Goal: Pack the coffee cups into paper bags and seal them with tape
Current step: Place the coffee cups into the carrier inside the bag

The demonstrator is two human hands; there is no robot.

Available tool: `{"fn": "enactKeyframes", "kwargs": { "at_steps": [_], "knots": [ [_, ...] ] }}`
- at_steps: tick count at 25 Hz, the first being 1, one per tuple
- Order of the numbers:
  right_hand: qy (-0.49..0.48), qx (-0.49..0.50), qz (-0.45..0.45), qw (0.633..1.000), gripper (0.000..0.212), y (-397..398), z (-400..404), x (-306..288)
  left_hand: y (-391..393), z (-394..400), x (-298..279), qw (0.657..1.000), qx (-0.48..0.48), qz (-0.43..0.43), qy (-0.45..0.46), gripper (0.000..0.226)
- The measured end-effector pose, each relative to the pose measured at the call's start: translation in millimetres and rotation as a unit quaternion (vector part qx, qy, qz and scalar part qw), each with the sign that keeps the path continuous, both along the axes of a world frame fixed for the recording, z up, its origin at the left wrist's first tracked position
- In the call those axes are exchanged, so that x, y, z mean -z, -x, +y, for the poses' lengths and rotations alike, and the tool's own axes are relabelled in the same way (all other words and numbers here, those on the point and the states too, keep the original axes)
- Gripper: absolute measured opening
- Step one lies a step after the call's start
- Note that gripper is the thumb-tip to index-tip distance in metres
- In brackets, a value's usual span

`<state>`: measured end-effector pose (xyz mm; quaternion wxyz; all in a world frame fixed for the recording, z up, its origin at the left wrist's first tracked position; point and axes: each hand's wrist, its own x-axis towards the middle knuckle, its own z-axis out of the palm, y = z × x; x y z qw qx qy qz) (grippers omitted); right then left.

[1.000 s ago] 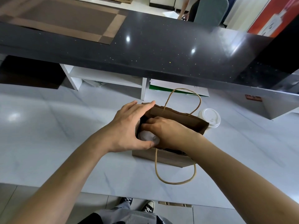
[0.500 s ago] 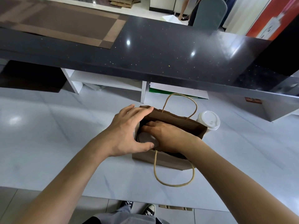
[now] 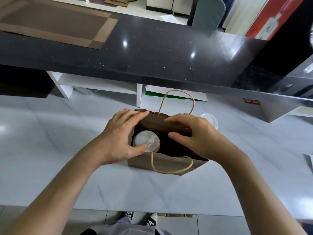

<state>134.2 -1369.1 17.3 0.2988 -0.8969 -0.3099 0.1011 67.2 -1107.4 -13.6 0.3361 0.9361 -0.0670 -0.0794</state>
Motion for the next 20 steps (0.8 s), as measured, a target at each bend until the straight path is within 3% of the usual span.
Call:
{"fn": "enactKeyframes", "kwargs": {
  "at_steps": [7,11,16,20],
  "knots": [
    [-0.088,0.126,0.0,0.988,0.015,-7.6,-47.5,-11.5,0.8,1.1,1.9,1.0,-0.002,-0.003,-0.003,0.096],
    [-0.03,0.215,-0.025,0.976,0.013,-39.1,-73.1,10.1,0.4,-0.2,0.4,1.0,0.003,-0.017,-0.013,0.089],
    [0.112,0.272,0.019,0.956,0.052,-69.2,-88.6,57.9,-3.2,-4.1,-2.7,0.999,0.01,-0.04,-0.027,0.078],
    [0.139,0.287,0.041,0.947,0.084,-75.0,-83.4,80.4,-7.5,-6.4,-2.3,0.997,0.01,-0.066,-0.044,0.071]
  ]
}}
